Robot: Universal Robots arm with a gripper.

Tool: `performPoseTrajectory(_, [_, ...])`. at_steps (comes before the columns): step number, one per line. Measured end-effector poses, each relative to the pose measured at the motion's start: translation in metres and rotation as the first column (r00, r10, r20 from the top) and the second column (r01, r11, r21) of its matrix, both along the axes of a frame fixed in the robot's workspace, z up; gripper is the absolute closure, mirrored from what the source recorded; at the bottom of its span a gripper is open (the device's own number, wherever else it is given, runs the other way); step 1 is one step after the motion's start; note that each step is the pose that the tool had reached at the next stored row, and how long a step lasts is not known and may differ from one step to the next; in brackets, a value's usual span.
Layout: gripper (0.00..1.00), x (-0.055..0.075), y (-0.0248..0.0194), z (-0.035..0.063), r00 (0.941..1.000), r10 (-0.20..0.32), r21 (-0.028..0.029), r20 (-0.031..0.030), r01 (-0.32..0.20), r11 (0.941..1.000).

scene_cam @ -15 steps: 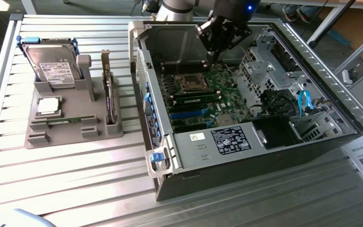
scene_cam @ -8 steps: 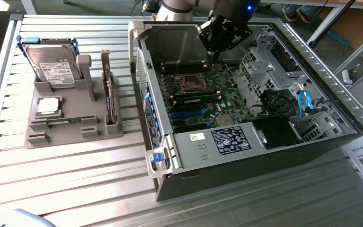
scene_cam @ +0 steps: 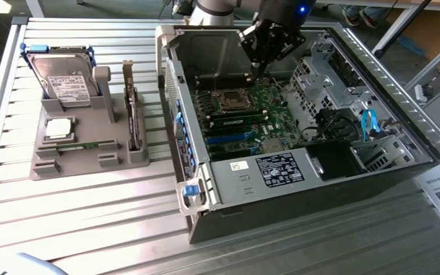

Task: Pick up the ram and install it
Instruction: 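Press down the ram until it locks into place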

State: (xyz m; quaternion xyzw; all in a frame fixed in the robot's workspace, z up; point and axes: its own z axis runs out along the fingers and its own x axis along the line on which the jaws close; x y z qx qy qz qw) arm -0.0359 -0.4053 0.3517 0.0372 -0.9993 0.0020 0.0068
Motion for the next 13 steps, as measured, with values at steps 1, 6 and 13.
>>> performPoseTrajectory(1, [0.9, 0.0, 0.0, 0.0, 1.0, 0.0, -0.0017, 0.0, 0.0, 1.0])
performPoseTrajectory(6, [0.9, 0.0, 0.0, -0.0001, 1.0, 0.0, -0.0035, 0.0018, 0.0, 1.0])
performPoseTrajectory(13, [0.9, 0.0, 0.0, -0.0002, 1.0, 0.0, -0.0035, 0.0034, 0.0, 1.0])
